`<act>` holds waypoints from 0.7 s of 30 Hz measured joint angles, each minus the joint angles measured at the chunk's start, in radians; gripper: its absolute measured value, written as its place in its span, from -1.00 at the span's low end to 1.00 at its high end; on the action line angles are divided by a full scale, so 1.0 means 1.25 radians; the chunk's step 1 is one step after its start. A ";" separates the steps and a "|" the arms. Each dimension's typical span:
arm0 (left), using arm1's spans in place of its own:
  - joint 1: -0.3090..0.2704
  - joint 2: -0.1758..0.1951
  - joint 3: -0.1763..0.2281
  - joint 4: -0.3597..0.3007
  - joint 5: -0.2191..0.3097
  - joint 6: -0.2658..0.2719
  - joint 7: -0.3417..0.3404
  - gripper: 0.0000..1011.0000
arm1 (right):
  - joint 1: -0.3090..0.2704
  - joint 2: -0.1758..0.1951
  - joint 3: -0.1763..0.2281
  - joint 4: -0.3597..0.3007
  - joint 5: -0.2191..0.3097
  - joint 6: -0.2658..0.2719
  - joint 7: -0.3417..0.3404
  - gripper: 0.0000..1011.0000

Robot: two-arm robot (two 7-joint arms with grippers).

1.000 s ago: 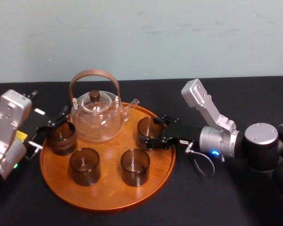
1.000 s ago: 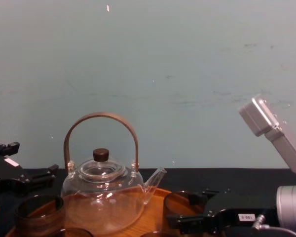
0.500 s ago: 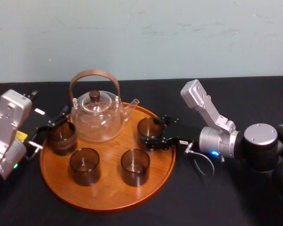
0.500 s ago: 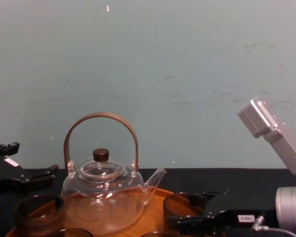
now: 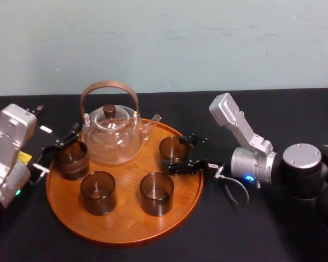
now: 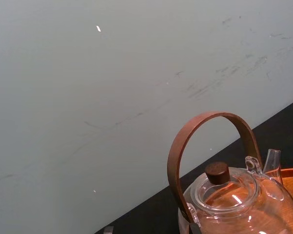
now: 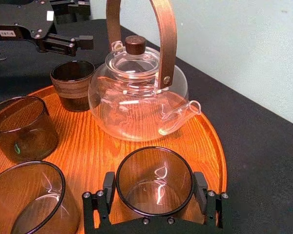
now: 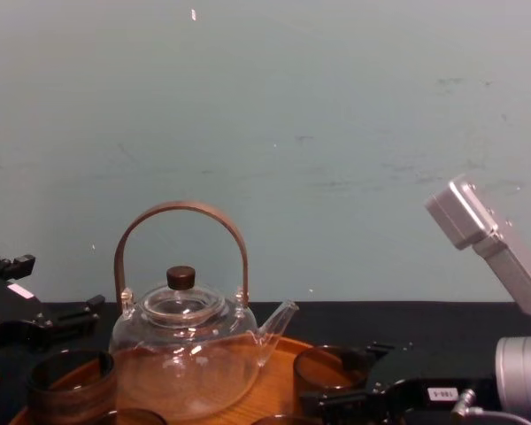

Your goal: Pick up the glass from the table and place it on the tray.

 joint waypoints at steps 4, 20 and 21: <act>0.000 0.000 0.000 0.000 0.000 0.000 0.000 0.98 | 0.000 0.000 0.000 0.000 0.000 0.000 0.000 0.98; 0.000 0.000 0.000 0.000 0.000 0.000 0.000 0.98 | -0.025 0.027 0.017 -0.047 0.017 0.009 0.010 0.98; 0.000 0.000 0.000 0.000 0.000 0.000 0.000 0.98 | -0.028 0.030 0.019 -0.052 0.019 0.010 0.010 0.98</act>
